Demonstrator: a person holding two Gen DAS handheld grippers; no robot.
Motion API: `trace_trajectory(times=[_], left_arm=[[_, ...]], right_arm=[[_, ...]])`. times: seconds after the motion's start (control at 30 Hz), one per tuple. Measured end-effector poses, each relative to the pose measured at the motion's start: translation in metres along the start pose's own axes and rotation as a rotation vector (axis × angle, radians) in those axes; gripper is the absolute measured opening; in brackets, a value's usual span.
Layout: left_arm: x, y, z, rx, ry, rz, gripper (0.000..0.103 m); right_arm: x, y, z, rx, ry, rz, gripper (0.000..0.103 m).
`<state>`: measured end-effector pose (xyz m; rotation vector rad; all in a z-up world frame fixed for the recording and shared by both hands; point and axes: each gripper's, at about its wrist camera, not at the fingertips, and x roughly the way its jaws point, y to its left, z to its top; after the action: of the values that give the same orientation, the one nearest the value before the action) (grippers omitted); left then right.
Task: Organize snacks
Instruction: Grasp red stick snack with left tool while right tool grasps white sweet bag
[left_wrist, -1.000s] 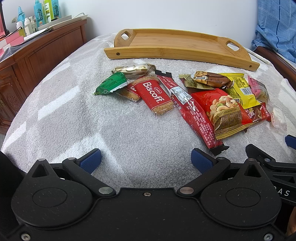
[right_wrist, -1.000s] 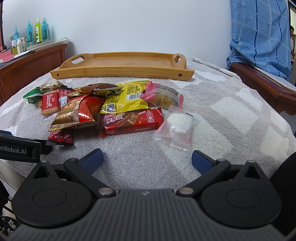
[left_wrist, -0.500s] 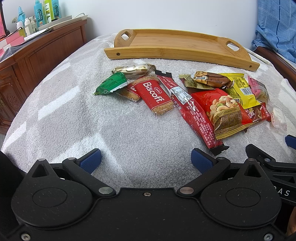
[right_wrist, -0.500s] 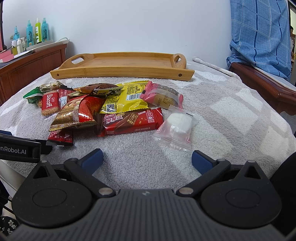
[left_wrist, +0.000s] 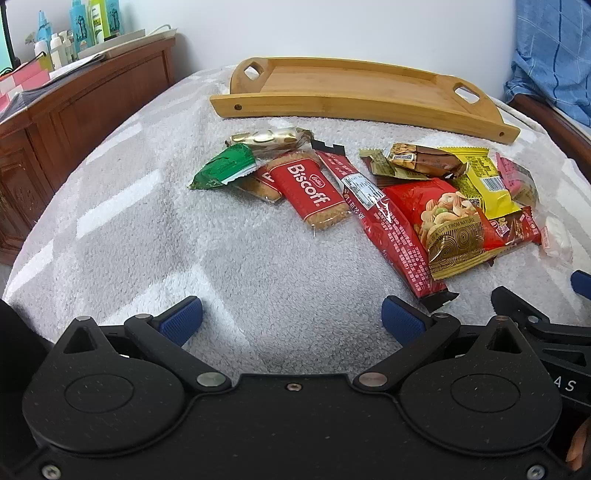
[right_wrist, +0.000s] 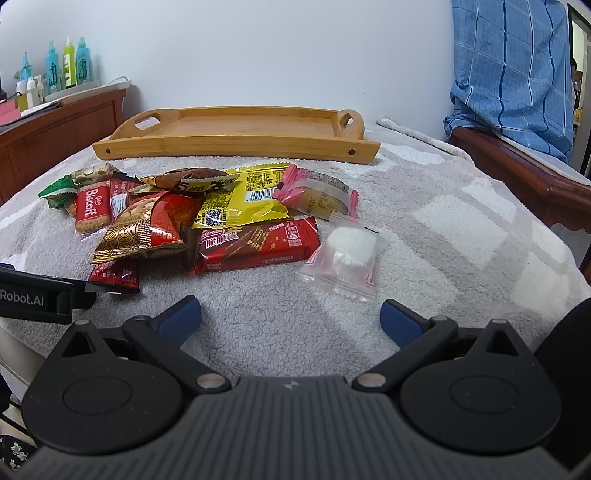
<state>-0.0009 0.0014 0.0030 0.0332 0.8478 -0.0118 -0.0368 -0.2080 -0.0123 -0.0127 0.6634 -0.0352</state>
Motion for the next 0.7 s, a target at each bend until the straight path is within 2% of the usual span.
trace_trajectory(times=[0.2, 0.37, 0.53, 0.6, 0.63, 0.7], left_arm=[[0.0, -0.003, -0.003, -0.007, -0.013, 0.011, 0.103], [-0.001, 0.002, 0.01, -0.037, 0.059, -0.016, 0.102], [-0.016, 0.009, 0.018, -0.119, 0.019, -0.094, 0.084], [-0.021, 0.01, 0.022, -0.15, 0.005, -0.115, 0.067], [-0.023, 0.01, 0.025, -0.163, 0.001, -0.135, 0.063], [-0.025, 0.007, 0.031, -0.172, -0.009, -0.163, 0.045]], right_arm=[[0.0, 0.001, 0.001, -0.001, 0.008, -0.005, 0.103], [-0.002, -0.004, 0.009, 0.008, 0.03, 0.029, 0.103], [-0.018, -0.014, 0.013, 0.041, -0.048, 0.065, 0.097], [-0.024, -0.017, 0.016, 0.038, -0.078, 0.047, 0.092], [-0.026, -0.02, 0.018, 0.038, -0.092, 0.039, 0.089], [-0.028, -0.025, 0.021, 0.043, -0.11, 0.029, 0.083]])
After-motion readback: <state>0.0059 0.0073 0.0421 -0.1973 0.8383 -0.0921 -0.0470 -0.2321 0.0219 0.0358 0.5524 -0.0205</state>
